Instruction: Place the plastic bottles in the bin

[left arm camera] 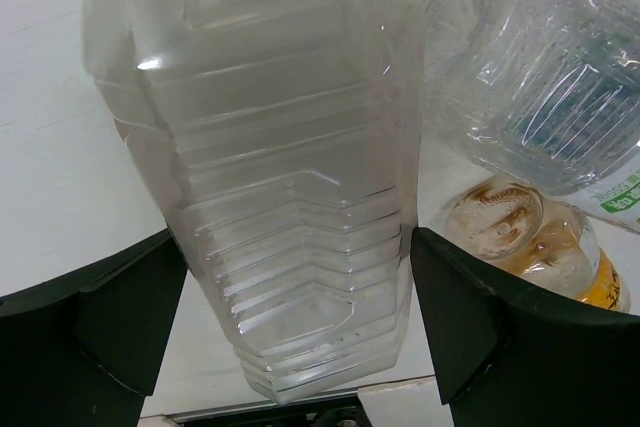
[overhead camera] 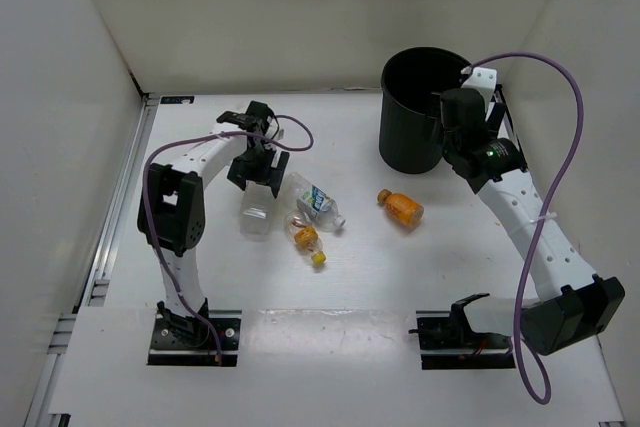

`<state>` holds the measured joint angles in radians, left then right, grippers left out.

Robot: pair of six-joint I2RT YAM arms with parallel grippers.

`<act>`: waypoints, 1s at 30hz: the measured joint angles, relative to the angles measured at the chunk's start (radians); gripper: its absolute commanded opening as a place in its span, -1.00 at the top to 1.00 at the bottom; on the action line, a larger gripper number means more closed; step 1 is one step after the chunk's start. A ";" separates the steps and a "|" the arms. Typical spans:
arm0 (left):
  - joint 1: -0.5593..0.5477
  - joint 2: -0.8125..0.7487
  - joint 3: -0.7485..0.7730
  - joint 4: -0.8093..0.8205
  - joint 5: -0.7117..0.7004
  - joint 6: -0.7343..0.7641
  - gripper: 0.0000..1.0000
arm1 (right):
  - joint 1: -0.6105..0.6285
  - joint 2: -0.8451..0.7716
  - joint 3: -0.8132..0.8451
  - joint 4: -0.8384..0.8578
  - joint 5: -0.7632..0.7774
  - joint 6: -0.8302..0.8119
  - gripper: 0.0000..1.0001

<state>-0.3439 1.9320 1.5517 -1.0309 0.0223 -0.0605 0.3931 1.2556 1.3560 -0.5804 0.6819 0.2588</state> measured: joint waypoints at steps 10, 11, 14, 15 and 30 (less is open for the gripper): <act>0.000 0.008 0.002 0.002 0.015 0.014 -0.33 | 0.000 0.000 -0.016 -0.001 0.011 0.000 -0.99; 0.002 0.008 0.002 0.003 0.019 0.019 -0.07 | 0.000 0.000 -0.018 -0.002 0.012 0.000 -0.99; 0.006 0.009 0.002 0.003 0.027 0.032 -0.06 | 0.000 0.000 -0.018 -0.002 0.015 0.000 -0.99; 0.007 0.010 0.002 0.003 0.029 0.036 -0.55 | 0.000 0.000 -0.018 -0.001 0.015 0.000 -0.99; -0.003 0.037 0.012 -0.016 -0.046 0.064 -1.00 | 0.000 0.000 -0.018 -0.001 0.019 -0.004 -0.99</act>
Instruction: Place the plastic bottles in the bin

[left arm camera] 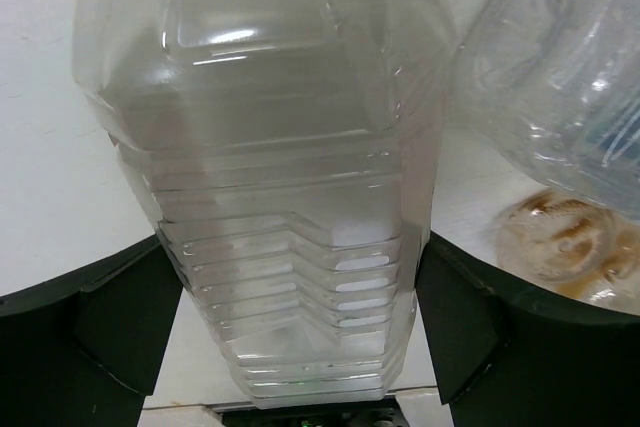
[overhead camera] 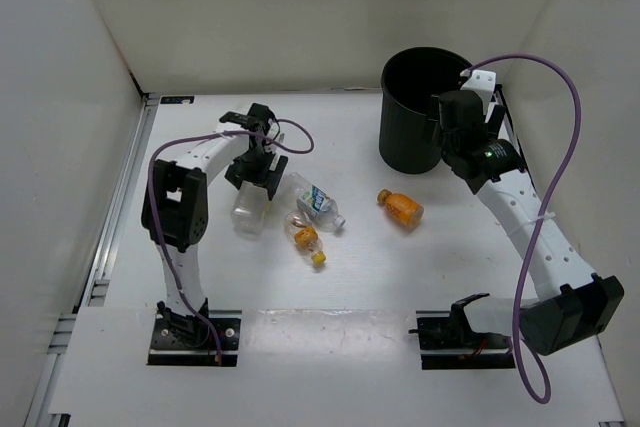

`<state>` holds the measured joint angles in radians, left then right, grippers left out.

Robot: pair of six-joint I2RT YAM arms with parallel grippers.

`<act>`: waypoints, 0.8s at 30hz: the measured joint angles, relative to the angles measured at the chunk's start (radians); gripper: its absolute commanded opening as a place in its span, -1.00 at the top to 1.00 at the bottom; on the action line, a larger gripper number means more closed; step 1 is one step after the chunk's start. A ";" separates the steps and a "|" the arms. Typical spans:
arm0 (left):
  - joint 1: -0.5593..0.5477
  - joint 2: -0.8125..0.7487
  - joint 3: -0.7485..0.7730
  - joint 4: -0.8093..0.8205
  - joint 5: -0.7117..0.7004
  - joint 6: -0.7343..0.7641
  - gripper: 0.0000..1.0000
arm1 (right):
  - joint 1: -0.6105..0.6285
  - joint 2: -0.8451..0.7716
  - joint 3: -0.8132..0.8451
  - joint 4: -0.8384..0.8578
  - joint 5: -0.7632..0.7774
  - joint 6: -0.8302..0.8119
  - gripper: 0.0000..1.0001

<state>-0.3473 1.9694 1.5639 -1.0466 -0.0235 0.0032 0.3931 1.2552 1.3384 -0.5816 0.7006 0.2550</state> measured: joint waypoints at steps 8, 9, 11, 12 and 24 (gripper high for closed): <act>-0.011 0.022 -0.017 0.005 -0.072 0.011 -0.49 | 0.000 0.000 0.000 0.000 0.000 0.000 -0.99; -0.011 0.021 -0.017 0.004 -0.069 0.016 0.11 | 0.000 0.000 0.000 0.000 0.001 0.000 -0.99; -0.011 0.021 -0.017 0.003 -0.061 0.024 0.70 | 0.000 -0.003 0.000 -0.001 0.005 0.000 -0.99; -0.011 0.021 -0.016 0.003 -0.058 0.026 0.80 | 0.000 -0.006 0.000 -0.001 0.006 0.000 -0.99; 0.005 0.032 0.419 -0.014 -0.080 0.080 0.80 | -0.016 -0.140 -0.059 -0.013 0.012 0.031 -0.99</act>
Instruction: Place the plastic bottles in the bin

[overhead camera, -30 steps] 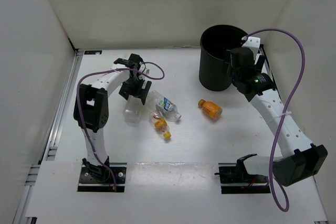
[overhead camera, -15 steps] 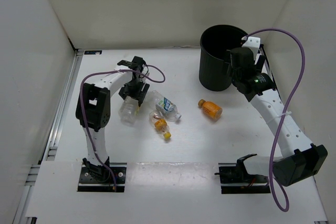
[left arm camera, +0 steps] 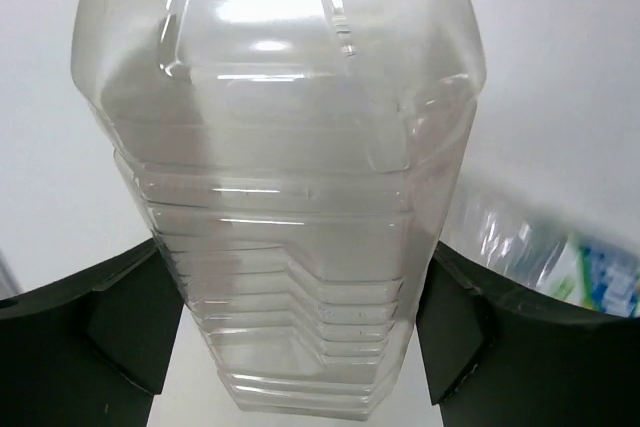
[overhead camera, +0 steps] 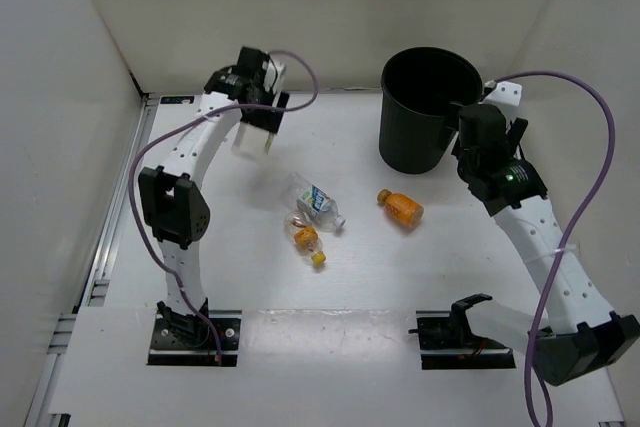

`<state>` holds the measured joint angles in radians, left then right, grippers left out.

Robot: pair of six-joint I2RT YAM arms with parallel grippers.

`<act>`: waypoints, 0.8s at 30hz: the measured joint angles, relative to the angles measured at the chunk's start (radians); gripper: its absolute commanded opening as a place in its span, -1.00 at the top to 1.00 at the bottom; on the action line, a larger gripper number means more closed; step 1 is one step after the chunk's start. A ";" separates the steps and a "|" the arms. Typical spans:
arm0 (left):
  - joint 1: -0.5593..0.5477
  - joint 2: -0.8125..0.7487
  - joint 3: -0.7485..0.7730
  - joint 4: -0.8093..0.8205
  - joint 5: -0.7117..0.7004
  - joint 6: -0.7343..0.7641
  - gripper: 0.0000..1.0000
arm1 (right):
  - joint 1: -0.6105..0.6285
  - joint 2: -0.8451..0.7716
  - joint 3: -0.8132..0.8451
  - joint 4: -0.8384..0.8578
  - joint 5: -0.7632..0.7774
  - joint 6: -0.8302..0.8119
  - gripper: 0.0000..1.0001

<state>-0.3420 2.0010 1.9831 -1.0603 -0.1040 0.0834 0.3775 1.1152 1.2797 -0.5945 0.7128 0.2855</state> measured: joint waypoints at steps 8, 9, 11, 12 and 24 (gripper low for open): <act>-0.074 0.030 0.463 0.398 -0.001 0.032 0.80 | -0.006 -0.135 -0.145 -0.008 0.010 0.072 -0.99; -0.091 0.057 0.528 0.462 0.026 0.024 0.80 | -0.006 -0.143 -0.159 -0.010 0.010 0.076 -0.99; -0.131 0.103 0.610 0.623 0.080 0.002 0.80 | -0.006 -0.150 -0.178 -0.016 0.005 0.086 -0.99; -0.153 0.121 0.616 0.711 0.101 -0.007 0.80 | -0.006 -0.151 -0.183 -0.022 0.002 0.090 -0.99; -0.416 0.433 0.455 1.344 0.218 -0.014 0.80 | -0.016 -0.256 -0.281 -0.078 -0.036 0.156 -0.99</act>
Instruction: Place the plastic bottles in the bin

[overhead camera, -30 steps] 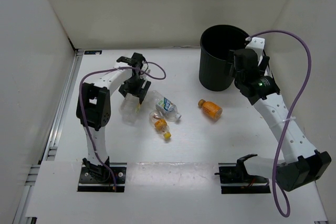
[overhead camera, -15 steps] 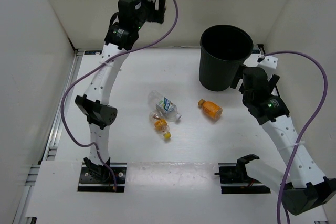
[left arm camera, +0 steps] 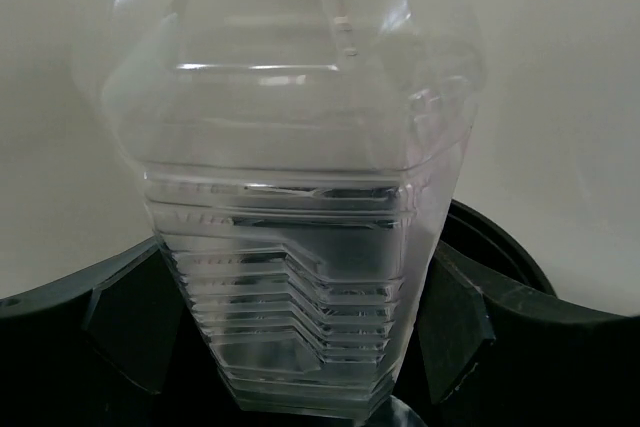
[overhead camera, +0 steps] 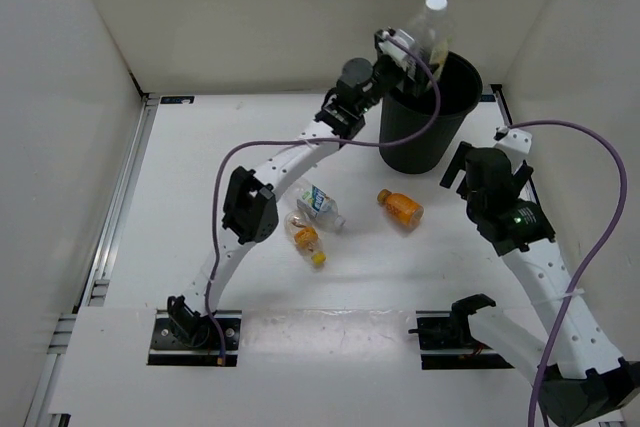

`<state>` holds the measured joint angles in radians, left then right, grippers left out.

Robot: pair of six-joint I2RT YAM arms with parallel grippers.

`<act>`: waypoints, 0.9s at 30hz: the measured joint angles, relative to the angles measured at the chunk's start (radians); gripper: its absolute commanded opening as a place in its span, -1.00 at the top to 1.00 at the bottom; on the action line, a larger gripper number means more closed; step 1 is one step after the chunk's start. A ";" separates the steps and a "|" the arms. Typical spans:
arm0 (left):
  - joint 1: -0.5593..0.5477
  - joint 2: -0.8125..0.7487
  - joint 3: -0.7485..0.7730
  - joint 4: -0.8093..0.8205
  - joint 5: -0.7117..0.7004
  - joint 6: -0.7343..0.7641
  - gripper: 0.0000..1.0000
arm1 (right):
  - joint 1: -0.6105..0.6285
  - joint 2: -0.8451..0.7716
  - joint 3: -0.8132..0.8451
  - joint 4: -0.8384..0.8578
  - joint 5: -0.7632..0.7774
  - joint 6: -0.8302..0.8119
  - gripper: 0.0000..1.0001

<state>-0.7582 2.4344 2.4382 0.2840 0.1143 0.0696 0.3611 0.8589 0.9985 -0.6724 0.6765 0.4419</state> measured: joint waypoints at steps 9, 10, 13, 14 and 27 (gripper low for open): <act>-0.012 0.015 -0.009 0.006 0.029 -0.003 -1.00 | 0.000 -0.021 -0.047 -0.035 -0.066 0.005 -0.99; -0.010 0.005 -0.018 0.002 0.033 -0.005 -1.00 | 0.000 -0.020 -0.047 -0.035 -0.084 -0.010 -0.99; 0.000 -0.041 -0.067 -0.031 0.047 -0.005 -1.00 | 0.001 -0.008 -0.047 -0.034 -0.132 -0.068 -0.99; 0.002 -0.055 -0.077 -0.045 0.054 -0.003 -1.00 | 0.001 -0.001 -0.047 -0.033 -0.145 -0.087 -0.99; 0.002 -0.106 -0.100 -0.206 0.204 -0.006 -1.00 | 0.002 0.016 -0.043 -0.034 -0.228 -0.163 -0.99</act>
<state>-0.7567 2.3283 2.3383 0.0780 0.3187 0.0631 0.3630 0.8753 0.9558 -0.7063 0.4488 0.2794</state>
